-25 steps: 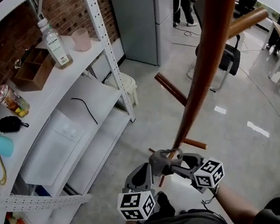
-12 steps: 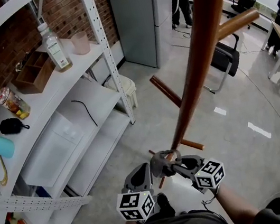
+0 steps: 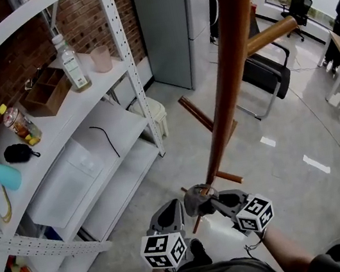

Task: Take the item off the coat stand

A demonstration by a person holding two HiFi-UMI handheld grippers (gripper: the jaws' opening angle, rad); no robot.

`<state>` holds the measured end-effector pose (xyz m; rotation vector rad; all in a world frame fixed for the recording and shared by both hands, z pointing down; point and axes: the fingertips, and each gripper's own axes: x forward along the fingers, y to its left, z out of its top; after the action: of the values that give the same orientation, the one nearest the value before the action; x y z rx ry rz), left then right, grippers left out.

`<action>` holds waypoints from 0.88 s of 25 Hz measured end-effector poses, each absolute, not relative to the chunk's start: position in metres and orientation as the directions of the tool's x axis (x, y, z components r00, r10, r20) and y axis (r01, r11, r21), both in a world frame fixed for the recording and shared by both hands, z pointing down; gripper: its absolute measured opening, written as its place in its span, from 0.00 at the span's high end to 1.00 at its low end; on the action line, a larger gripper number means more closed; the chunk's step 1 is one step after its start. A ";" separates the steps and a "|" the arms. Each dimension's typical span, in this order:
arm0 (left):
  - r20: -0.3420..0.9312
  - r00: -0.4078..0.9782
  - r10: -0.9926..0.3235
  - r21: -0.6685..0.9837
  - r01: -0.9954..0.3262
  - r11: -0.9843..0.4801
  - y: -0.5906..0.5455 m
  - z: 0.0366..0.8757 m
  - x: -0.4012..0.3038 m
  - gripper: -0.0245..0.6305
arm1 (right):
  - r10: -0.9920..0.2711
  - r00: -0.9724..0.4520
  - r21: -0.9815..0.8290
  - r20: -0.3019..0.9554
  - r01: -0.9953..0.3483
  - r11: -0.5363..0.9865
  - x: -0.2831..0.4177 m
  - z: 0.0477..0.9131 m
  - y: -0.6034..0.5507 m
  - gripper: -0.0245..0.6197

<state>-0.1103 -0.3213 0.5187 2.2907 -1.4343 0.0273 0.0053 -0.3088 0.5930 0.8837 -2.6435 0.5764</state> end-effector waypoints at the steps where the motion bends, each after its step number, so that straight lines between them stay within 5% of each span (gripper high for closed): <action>1: 0.238 0.461 -0.855 0.347 -0.862 -0.368 -0.321 0.517 -0.111 0.95 | -0.507 -0.769 -0.270 0.388 -0.622 0.735 0.004 0.589 -0.309 0.89; 22: 0.191 0.384 -0.903 0.309 -0.897 -0.316 -0.298 0.490 -0.126 0.95 | -0.408 -0.897 -0.246 0.170 -0.440 0.864 -0.044 0.492 -0.280 0.89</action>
<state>-0.1262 -0.2981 0.4898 2.2863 -1.5642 -0.0249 -0.0440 -0.2804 0.4916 0.6671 -2.9237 0.4257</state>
